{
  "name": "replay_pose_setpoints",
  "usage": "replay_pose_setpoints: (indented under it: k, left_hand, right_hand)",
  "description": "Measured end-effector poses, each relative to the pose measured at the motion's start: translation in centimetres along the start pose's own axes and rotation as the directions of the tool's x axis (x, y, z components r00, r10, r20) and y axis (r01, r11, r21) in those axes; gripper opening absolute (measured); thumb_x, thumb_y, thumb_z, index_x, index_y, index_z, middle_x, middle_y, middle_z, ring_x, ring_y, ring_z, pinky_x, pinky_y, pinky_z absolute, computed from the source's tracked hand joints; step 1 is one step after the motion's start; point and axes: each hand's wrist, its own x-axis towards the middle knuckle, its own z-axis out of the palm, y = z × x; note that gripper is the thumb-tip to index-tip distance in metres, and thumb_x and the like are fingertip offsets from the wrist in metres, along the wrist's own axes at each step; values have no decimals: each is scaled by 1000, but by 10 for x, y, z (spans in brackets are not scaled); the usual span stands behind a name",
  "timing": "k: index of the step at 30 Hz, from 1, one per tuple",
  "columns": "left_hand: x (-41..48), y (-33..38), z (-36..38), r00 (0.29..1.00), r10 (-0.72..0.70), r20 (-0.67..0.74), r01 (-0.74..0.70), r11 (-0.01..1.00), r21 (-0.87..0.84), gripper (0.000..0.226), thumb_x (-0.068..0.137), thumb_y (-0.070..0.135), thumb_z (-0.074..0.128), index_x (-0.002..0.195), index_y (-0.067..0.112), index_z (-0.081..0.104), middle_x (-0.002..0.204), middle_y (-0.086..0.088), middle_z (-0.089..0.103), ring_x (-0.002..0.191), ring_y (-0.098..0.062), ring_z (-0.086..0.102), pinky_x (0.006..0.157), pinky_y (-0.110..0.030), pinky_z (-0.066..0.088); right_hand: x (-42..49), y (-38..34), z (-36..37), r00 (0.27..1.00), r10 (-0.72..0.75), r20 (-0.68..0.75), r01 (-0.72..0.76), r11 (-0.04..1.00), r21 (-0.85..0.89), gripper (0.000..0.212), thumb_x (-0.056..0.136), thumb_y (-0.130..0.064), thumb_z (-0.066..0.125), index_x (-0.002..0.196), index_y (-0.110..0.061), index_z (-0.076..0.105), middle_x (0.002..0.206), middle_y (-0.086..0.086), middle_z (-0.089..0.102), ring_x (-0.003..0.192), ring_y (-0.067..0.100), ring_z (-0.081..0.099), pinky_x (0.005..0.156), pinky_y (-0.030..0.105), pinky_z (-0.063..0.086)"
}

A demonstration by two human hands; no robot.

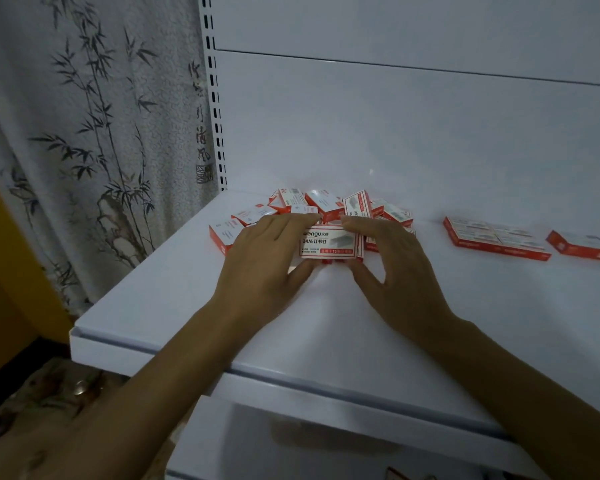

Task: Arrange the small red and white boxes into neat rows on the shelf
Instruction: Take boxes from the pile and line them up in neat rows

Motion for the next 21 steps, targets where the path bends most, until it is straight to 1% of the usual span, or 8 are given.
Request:
replay_pose_setpoints:
  k: [3, 6, 8, 10, 13, 17, 19, 21]
  left_hand:
    - [1, 1, -1, 1000, 11, -4, -11, 1000, 7, 49, 83, 44, 55, 124, 18, 54, 121, -2, 62, 110, -24, 58, 89, -37, 43]
    - [2, 2, -1, 1000, 6, -4, -6, 1000, -5, 51, 82, 46, 54, 124, 17, 55, 122, -4, 62, 111, -26, 58, 90, -41, 44]
    - [2, 1, 0, 1000, 1, 3, -1, 1000, -14, 51, 82, 45, 55, 125, 17, 54, 123, -4, 62, 112, -26, 58, 91, -41, 44]
    - [2, -1, 1, 1000, 10, 14, -9, 1000, -12, 51, 82, 44, 56, 125, 17, 54, 123, -3, 62, 112, -25, 57, 91, -37, 41]
    - [4, -2, 2, 999, 20, 31, -20, 999, -26, 51, 82, 44, 57, 126, 17, 54, 122, -2, 62, 112, -24, 57, 91, -37, 41]
    - [7, -4, 5, 995, 74, 62, -70, 996, -63, 53, 83, 45, 58, 129, 18, 50, 125, 0, 59, 115, -20, 52, 93, -41, 45]
    - [10, -1, 5, 995, 74, 68, -68, 994, -90, 63, 81, 47, 61, 135, 19, 43, 133, 1, 53, 122, -17, 46, 100, -38, 39]
    - [16, 4, 5, 992, 77, 102, -67, 993, -100, 75, 78, 50, 62, 140, 19, 35, 141, 1, 45, 130, -17, 39, 105, -41, 35]
  right_hand:
    - [1, 1, 1, 1000, 1, -6, -1, 1000, 28, 45, 80, -23, 62, 122, -17, 49, 121, 6, 60, 113, 21, 54, 99, 23, 27]
    - [2, 2, 1, 1000, 18, 0, -17, 998, 62, 54, 78, -35, 63, 125, -22, 41, 124, 4, 57, 114, 12, 46, 99, 18, 26]
    - [3, 4, 1, 999, 42, 7, -43, 996, 82, 60, 78, -46, 61, 128, -21, 41, 127, 4, 56, 114, 13, 47, 100, 26, 32]
    - [3, 5, 1, 998, 54, 23, -56, 994, 89, 65, 78, -51, 56, 131, -19, 42, 129, 3, 54, 117, 18, 49, 100, 36, 35]
    - [4, 5, 0, 997, 62, 50, -66, 994, 83, 66, 77, -50, 60, 132, -16, 45, 128, 5, 56, 116, 23, 52, 100, 37, 34]
    - [7, 7, -4, 996, 63, 64, -63, 998, -11, 53, 74, -43, 64, 118, -13, 59, 116, 6, 65, 104, 25, 62, 93, 35, 36]
    - [10, 8, -12, 994, 80, 75, -77, 996, -47, 51, 73, -42, 63, 115, -12, 62, 114, 7, 66, 102, 27, 63, 93, 35, 35]
    - [14, 11, -23, 991, 103, 89, -96, 992, -78, 50, 74, -40, 66, 115, -13, 61, 114, 7, 66, 101, 27, 63, 92, 34, 32]
